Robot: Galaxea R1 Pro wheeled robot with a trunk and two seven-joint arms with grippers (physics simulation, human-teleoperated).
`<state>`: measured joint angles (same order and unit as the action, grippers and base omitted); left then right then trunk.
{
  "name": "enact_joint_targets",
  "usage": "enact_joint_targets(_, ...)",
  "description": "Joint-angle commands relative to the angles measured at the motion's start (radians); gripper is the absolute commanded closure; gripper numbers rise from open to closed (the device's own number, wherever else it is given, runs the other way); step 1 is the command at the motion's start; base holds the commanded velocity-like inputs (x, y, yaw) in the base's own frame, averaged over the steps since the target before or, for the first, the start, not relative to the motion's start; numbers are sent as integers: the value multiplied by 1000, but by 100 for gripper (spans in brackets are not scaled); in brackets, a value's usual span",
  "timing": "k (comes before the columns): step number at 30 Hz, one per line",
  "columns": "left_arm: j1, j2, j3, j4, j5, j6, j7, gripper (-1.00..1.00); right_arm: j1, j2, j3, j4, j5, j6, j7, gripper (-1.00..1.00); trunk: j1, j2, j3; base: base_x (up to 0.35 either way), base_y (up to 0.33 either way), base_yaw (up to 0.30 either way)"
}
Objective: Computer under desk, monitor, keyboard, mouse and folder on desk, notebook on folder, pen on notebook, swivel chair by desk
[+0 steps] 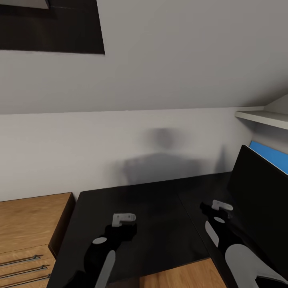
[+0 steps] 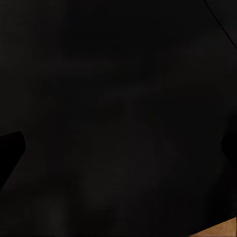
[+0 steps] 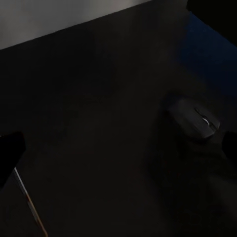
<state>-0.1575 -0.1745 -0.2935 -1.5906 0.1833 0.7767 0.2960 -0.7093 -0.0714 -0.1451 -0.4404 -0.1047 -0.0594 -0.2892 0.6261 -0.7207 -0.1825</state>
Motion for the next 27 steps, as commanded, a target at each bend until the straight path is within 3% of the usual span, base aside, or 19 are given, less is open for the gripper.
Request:
enact_joint_targets(1,-4,0,0,-1,10,13,9,-100,-1,-1,1,1,-11,-8,-1,-100,0,-1,-2,0,0,0)
enact_joint_targets(10,-44,0,45,0,11,78,-3,-100,-1,-6,5,24,-4,-133,0,-100,0,-1,-2,0,0,0)
enact_joint_targets(11,-55,0,52,1,10,113,-42,-100,-1,-7,5,55,-3,-174,0,-100,0,-1,-2,0,0,0)
enact_joint_targets(14,-72,0,54,8,10,144,-91,-100,-2,-8,5,73,-2,-186,1,-100,0,-1,-2,0,0,0)
enact_joint_targets(15,-95,12,56,27,10,180,-147,-100,-2,-9,6,83,-2,-191,1,-100,0,-1,-2,0,0,0)
enact_joint_targets(17,-112,20,57,47,10,197,-180,-100,-3,-9,6,88,-1,-191,2,-100,0,-1,-2,0,0,0)
enact_joint_targets(20,-146,28,67,108,10,216,-218,-100,-4,-16,6,94,-1,-162,2,-100,0,-1,-2,0,0,0)
enact_joint_targets(23,-179,30,84,173,9,222,-236,-100,-19,-34,6,96,-2,-85,2,-100,0,-1,-2,0,0,0)
enact_joint_targets(27,-198,31,101,204,9,220,-244,-100,-85,-47,6,97,-2,13,2,-100,0,-1,-2,0,0,0)
